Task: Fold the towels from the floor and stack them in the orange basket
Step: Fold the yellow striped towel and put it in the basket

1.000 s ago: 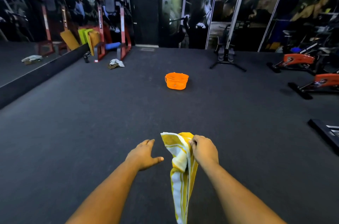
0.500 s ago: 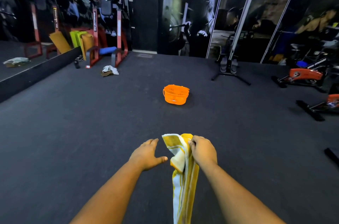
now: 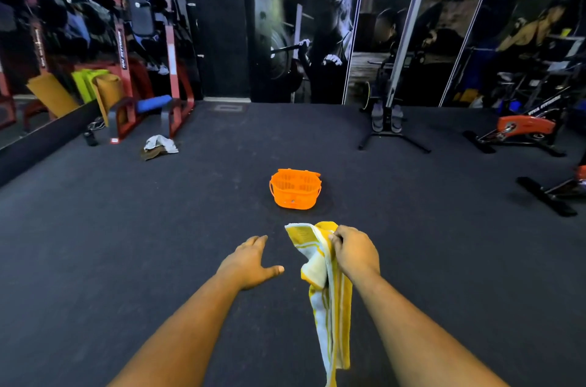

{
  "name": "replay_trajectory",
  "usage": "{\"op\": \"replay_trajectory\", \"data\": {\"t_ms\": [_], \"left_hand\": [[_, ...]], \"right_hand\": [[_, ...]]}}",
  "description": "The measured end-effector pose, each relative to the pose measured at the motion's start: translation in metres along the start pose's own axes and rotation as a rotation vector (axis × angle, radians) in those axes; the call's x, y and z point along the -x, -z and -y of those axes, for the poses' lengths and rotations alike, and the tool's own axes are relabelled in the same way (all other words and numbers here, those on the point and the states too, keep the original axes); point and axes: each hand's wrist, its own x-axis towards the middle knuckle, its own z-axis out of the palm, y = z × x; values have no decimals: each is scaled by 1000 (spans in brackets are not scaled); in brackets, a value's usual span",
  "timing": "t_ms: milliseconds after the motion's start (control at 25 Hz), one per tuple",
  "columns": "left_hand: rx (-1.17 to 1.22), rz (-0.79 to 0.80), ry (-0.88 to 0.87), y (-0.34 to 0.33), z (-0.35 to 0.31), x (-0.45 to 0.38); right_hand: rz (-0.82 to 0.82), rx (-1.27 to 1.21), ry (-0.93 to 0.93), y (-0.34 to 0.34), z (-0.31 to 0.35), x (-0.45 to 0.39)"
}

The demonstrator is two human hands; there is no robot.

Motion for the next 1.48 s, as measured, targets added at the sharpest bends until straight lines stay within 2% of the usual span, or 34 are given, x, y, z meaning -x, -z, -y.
{"op": "replay_trajectory", "data": {"t_ms": [240,400,480,640,760,840,960,1080,1160,1320,1480], "left_hand": [[54,7,60,35,6,-166],[225,32,100,64,9,-267],[444,27,134,81,10,-337],[1029,55,190,114,8,-469],[1287,51,263,140,13,-555],[1365,97,307,157,13,-600],[1301,171,388,164,9,-654],[1301,131,362,169,9,-709],[1293,125,252,175,10,-742],[1037,98,39,177,2,-788],[887,150,-96,185,-11,-835]], "right_hand": [[35,-48,58,-56,-11,-179],[64,-189,174,-81,-4,-278],[105,-276,257,-99,2,-337],[184,-398,383,-138,15,-437],[259,-336,404,-163,11,-503],[277,-297,420,-172,7,-544],[288,-296,397,-181,7,-592],[391,-251,345,-193,-3,-640],[475,-315,218,-203,-13,-682],[327,-559,7,-211,0,-770],[451,-653,-89,-224,14,-839]]}}
